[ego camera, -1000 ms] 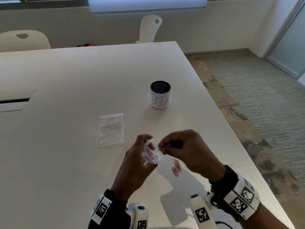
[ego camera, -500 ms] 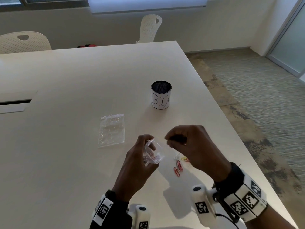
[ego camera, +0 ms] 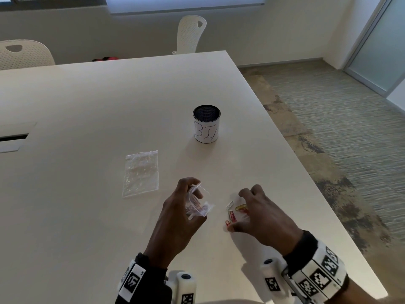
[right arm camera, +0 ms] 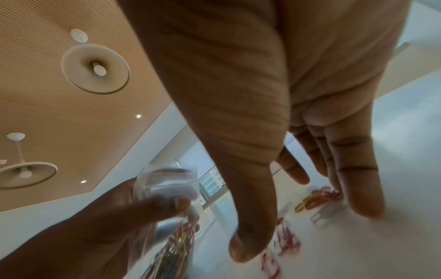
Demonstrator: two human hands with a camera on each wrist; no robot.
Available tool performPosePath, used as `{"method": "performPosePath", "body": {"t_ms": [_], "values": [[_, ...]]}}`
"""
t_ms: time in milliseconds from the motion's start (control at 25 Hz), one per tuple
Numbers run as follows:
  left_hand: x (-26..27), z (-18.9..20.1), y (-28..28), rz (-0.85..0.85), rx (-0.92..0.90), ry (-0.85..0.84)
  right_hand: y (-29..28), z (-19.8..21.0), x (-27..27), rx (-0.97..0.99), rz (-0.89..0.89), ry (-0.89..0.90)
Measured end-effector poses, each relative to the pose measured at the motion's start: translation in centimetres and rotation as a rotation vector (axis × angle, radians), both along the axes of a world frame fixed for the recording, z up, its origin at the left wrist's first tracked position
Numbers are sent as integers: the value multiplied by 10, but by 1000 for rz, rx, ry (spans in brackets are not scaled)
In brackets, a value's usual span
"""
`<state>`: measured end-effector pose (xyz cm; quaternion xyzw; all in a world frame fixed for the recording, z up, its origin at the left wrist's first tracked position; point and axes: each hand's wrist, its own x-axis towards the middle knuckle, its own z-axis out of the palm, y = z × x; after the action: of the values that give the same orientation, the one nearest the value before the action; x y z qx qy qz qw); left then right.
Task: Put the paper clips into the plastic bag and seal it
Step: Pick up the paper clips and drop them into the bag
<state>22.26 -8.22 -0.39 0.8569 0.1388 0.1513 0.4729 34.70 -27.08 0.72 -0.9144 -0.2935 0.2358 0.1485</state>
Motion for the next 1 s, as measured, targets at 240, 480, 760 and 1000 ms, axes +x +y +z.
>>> {"method": "performPosePath", "body": {"t_ms": [240,480,760,1000], "values": [[-1,-1,1,4,10,-4,20,-6,-14,63,30,-61],[-2,-1,1,16,-1,-11,21,-6,-13,111,86,-111],[-2,-3,2,25,-2,-8,20,-3,6,72,156,-212],[-2,-2,1,20,-11,-13,9,-5,33,201,65,-87]]}}
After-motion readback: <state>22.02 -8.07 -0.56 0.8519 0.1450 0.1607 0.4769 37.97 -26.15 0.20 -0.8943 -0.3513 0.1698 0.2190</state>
